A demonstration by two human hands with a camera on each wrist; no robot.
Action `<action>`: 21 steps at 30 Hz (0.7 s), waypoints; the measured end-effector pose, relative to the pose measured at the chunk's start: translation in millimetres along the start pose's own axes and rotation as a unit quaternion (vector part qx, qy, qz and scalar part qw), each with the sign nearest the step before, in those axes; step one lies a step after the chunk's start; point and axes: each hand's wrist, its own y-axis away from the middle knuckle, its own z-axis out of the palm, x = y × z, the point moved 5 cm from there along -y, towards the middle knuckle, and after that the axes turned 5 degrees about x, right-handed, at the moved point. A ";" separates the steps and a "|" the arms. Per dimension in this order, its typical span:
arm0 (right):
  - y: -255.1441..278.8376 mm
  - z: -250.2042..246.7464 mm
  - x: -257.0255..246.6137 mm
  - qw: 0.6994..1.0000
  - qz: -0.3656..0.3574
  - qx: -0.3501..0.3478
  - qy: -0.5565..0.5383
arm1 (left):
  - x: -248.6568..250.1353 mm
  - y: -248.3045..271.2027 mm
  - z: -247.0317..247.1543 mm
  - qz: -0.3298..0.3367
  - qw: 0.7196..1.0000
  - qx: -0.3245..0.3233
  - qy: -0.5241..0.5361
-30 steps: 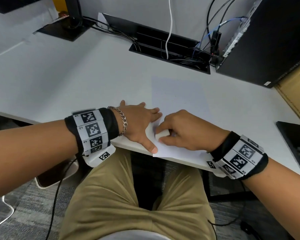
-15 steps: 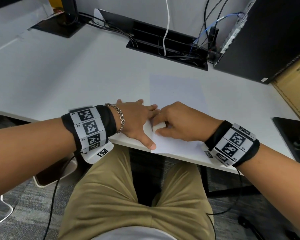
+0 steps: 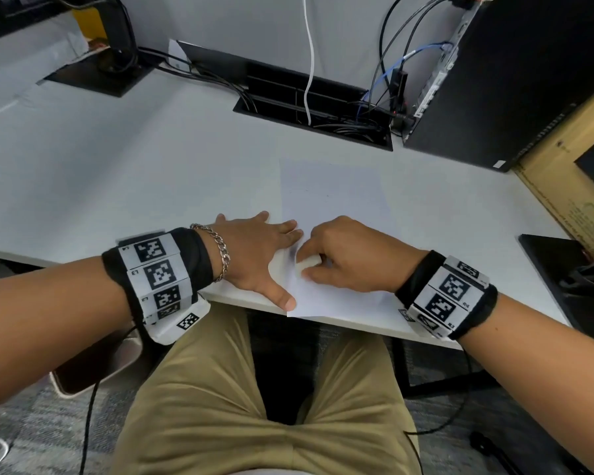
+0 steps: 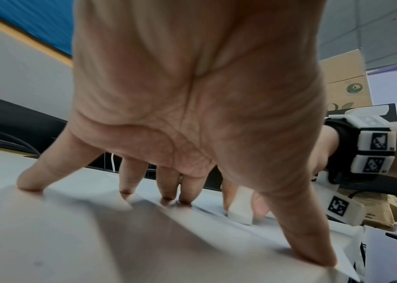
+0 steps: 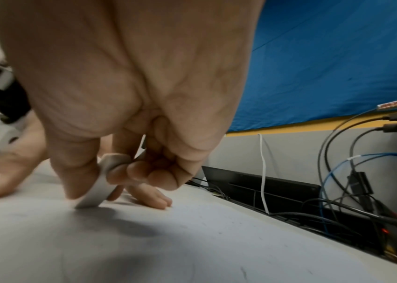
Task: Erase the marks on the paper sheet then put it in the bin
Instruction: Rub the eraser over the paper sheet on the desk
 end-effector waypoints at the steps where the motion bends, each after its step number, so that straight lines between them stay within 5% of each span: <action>1: 1.5 0.9 0.1 1.000 0.004 0.006 -0.001 | -0.1 0.0 0.3 0.000 1.000 -0.001 0.000; 21: 8.7 5.4 -2.4 1.000 -0.013 0.012 -0.004 | -1.3 -0.3 2.3 -0.005 1.000 -0.004 -0.007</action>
